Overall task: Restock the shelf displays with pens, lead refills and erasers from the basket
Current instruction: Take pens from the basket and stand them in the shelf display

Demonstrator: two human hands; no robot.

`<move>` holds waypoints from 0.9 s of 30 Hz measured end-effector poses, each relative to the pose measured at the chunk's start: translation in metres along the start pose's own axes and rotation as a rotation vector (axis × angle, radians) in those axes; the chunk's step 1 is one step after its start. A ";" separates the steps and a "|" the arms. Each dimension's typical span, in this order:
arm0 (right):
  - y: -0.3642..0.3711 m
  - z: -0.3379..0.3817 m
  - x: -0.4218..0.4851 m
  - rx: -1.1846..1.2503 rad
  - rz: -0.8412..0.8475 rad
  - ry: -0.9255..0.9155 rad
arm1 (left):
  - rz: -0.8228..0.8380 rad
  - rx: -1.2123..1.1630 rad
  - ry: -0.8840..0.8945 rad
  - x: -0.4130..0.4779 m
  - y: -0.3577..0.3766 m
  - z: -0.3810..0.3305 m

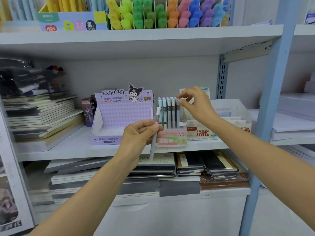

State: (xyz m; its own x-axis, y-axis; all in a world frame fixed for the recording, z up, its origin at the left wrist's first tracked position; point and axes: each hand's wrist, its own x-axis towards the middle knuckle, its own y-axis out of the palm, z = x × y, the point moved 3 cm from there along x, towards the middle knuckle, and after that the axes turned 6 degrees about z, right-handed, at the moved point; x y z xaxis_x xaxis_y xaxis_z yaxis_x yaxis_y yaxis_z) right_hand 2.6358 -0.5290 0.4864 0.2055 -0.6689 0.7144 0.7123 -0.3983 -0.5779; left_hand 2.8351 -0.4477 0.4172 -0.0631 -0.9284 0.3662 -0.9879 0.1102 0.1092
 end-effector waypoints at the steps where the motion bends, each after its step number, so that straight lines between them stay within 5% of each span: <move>1: 0.002 0.000 0.000 -0.013 0.028 0.016 | 0.005 0.002 0.001 0.000 0.000 0.000; 8: -0.007 0.016 -0.016 0.128 -0.038 -0.012 | 0.027 0.042 0.008 -0.002 0.002 -0.002; 14: 0.006 0.052 -0.031 0.582 0.307 0.017 | 0.033 0.060 0.027 -0.004 0.011 -0.007; 19: 0.005 0.060 -0.032 0.665 0.340 -0.002 | 0.039 0.254 0.098 -0.010 0.010 -0.013; 23: -0.015 0.051 -0.023 0.718 0.166 0.052 | -0.012 0.743 0.305 -0.018 -0.002 -0.016; 27: -0.028 0.040 -0.015 0.720 -0.105 0.051 | 0.201 1.012 0.305 -0.019 0.001 -0.001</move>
State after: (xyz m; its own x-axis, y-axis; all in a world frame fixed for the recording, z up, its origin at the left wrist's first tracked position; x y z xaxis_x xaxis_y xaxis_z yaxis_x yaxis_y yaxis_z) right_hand 2.6396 -0.4821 0.5077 0.0931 -0.6850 0.7226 0.9950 0.0381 -0.0920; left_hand 2.8354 -0.4293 0.4114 -0.3378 -0.7829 0.5225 -0.6304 -0.2241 -0.7432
